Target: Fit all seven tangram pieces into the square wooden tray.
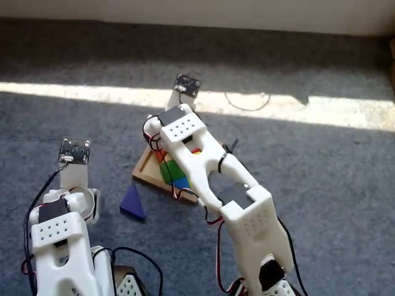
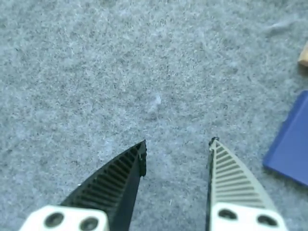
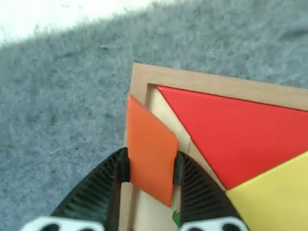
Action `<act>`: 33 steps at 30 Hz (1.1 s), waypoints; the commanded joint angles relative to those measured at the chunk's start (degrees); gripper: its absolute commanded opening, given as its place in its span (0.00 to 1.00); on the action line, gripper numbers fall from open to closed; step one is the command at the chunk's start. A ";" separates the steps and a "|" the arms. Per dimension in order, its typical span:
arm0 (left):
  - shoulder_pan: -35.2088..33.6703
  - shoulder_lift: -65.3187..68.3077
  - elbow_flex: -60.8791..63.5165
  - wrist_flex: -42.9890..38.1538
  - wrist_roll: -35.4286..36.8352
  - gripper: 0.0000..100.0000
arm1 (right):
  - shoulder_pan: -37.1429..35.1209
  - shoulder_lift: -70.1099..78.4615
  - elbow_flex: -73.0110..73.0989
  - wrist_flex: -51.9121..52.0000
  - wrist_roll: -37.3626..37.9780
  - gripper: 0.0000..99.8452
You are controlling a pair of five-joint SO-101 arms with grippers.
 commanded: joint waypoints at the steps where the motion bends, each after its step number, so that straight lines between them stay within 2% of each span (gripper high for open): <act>1: -0.22 -1.10 -0.40 -0.79 0.26 0.22 | 1.45 -1.10 -2.59 0.75 -0.18 0.10; 4: -0.22 -1.10 -0.40 -0.79 0.26 0.22 | 1.27 -1.19 -2.68 2.59 -0.09 0.14; 19: -0.22 -1.10 -0.40 -0.79 0.26 0.22 | 1.27 -6.20 -2.59 5.85 -0.09 0.15; 30: -0.22 -1.10 -0.40 -0.79 0.26 0.22 | 0.92 -5.85 -2.68 4.26 0.00 0.15; 33: -0.22 -1.10 -0.40 -0.79 0.26 0.22 | 0.31 -6.02 -2.77 4.18 2.02 0.15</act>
